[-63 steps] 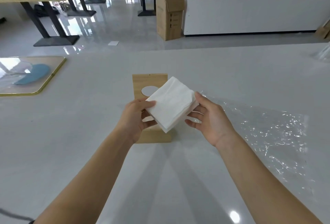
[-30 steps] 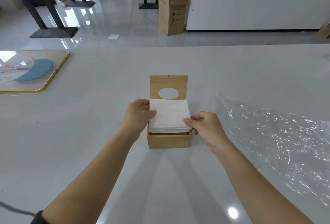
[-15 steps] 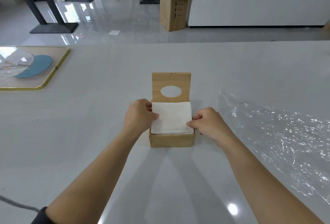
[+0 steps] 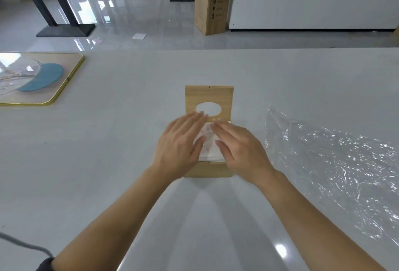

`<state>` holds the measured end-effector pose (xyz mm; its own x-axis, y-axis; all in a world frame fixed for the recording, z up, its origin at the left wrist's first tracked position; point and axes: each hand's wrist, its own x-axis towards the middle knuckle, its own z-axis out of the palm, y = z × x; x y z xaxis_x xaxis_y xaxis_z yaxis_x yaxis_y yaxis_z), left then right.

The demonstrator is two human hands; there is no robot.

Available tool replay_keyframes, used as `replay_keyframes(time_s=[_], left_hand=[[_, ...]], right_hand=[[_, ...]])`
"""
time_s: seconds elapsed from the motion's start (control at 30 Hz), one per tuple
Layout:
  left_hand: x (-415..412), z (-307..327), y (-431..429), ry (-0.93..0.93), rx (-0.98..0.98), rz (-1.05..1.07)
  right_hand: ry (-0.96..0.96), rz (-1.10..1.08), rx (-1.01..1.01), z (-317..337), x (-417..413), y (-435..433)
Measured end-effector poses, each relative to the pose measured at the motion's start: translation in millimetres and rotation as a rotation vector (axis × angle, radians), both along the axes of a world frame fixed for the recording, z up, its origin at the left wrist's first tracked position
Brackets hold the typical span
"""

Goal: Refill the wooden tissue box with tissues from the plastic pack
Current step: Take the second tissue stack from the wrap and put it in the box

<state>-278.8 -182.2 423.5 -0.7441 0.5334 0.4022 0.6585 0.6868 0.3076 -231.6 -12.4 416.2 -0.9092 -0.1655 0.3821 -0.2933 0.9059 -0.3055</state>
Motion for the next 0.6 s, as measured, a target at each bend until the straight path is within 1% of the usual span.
replay_keyframes(time_s=[0.07, 0.17, 0.33, 0.5, 0.6], left_hand=[[5, -12, -1, -0.026, -0.132, -0.067], [7, -24, -3, -0.039, -0.243, -0.068], [4, -23, -2, -0.051, -0.319, -0.039], [2, -21, 0, -0.052, -0.346, -0.036], [3, -23, 0, -0.056, -0.35, -0.031]], right_hand=[[-0.053, 0.011, 0.086, -8, 0, -1], [-0.097, -0.026, 0.167, -15, -1, -2], [-0.098, -0.065, 0.186, -13, -7, -5], [-0.158, -0.038, 0.178, -17, -11, -4], [-0.195, -0.06, 0.21, -20, -9, -5]])
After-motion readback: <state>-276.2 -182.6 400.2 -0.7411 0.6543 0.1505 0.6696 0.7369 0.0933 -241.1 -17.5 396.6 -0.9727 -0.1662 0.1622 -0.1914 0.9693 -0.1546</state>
